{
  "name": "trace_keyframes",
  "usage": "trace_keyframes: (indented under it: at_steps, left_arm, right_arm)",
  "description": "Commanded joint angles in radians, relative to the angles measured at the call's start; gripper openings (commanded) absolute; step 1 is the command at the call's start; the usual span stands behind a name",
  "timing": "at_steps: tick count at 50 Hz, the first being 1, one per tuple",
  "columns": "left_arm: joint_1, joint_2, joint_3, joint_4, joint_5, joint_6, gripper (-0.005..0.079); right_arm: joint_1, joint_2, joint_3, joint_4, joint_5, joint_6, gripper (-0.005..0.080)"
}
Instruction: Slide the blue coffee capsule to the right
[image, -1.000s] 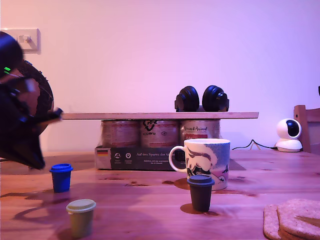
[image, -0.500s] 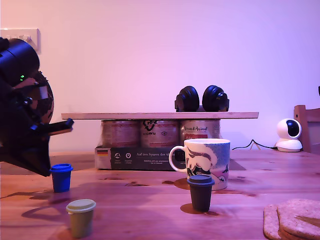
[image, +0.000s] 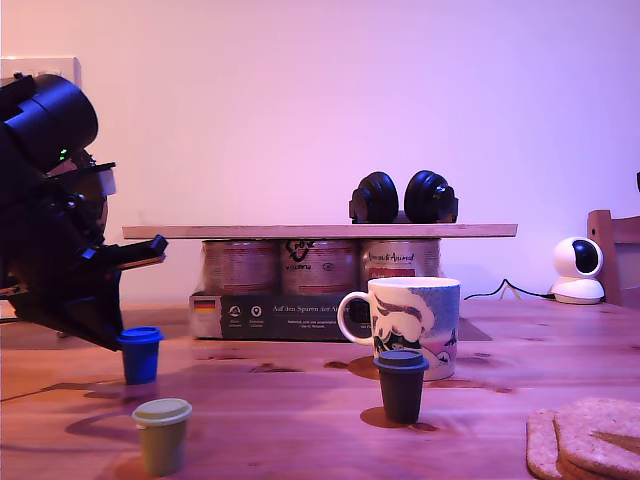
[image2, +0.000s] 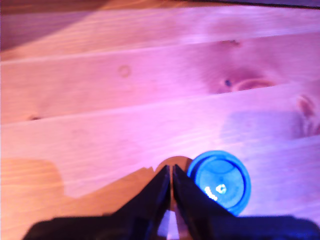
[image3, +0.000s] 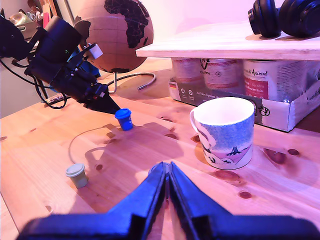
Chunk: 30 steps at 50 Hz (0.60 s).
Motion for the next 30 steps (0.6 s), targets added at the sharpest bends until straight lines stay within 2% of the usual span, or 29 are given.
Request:
trace_keyframes:
  at_steps: [1,30]
  left_arm:
    - [-0.008,0.017,0.003,0.008,0.001,-0.003,-0.0019]
    - [-0.057,0.017,0.005,0.025,0.021,-0.028,-0.0019]
  right_arm:
    - [0.004,-0.006,-0.005,0.000,0.002,-0.002,-0.0012]
    - [0.004,-0.006,-0.005,0.000,0.002,-0.002,-0.0012]
